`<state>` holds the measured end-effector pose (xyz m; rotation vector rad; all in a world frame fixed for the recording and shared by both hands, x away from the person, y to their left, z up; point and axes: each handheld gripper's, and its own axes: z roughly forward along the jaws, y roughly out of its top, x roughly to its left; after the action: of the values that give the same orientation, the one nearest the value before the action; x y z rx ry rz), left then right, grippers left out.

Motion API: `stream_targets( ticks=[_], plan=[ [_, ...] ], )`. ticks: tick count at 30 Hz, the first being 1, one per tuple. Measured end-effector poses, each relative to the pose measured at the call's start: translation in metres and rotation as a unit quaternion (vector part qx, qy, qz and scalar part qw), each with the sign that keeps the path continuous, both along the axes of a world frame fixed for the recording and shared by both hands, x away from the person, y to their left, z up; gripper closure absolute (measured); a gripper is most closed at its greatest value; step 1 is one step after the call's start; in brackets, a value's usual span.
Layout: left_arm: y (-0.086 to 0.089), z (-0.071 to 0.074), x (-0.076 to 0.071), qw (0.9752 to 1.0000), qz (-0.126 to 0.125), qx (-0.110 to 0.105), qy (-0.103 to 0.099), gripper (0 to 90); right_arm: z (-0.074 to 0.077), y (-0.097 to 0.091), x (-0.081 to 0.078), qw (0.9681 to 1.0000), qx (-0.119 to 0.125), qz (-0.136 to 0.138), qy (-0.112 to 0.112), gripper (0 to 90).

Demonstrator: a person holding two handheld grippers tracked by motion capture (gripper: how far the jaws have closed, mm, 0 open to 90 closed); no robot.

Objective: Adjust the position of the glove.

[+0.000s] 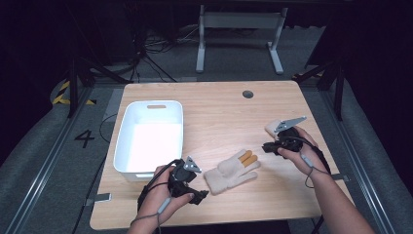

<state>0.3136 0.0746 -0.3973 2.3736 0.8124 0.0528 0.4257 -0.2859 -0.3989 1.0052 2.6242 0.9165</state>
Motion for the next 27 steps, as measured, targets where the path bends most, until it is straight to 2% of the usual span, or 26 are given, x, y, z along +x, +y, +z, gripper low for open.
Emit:
stream_targets(
  ticks=[6, 12, 18, 27],
  plan=[
    [0.005, 0.001, -0.003, 1.0, 0.001, -0.002, -0.001, 27.0, -0.002, 0.01, 0.001, 0.9998, 0.005, 0.018, 0.004, 84.6],
    [0.012, 0.002, -0.009, 0.9999, 0.01, -0.005, -0.002, 26.7, -0.011, 0.031, 0.007, 0.999, -0.011, 0.043, 0.008, 85.2],
    [0.018, 0.001, -0.014, 0.9998, 0.019, -0.001, -0.002, 26.1, -0.018, 0.05, 0.011, 0.9977, -0.016, 0.063, 0.016, 88.0],
    [0.023, -0.001, -0.02, 0.9996, 0.029, 0.006, -0.004, 25.7, -0.026, 0.071, 0.015, 0.9965, -0.018, 0.08, 0.016, 88.9]
  ],
)
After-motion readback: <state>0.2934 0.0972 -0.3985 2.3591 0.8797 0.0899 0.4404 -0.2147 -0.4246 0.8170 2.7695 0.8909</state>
